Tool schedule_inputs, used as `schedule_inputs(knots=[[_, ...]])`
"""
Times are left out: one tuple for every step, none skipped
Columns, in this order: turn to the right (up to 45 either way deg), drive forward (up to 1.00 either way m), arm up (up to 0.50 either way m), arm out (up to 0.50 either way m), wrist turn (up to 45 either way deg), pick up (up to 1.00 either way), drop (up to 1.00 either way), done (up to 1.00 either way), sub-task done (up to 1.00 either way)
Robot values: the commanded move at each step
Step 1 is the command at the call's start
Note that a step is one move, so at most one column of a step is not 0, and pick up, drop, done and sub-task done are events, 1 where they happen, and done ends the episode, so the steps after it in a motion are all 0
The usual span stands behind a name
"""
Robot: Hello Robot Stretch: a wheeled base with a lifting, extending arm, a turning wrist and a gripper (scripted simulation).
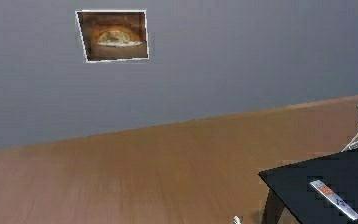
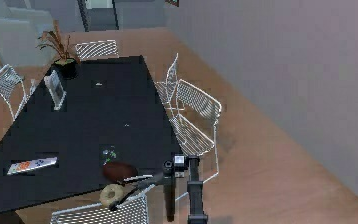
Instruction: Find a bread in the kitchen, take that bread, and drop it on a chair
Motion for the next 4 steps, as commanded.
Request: schedule_inputs(knots=[[0.0,0.00,0.00,0.00,0.0,0.00,1.00,0.00,0.00],[0.0,0.00,0.10,0.00,0.0,0.00,0.00,0.00,0.00],[0.0,0.00,0.00,-0.08,0.0,0.00,0.00,0.00,0.00],[0.0,0.00,0.00,0.00,0.0,0.00,0.00,1.00,0.00]])
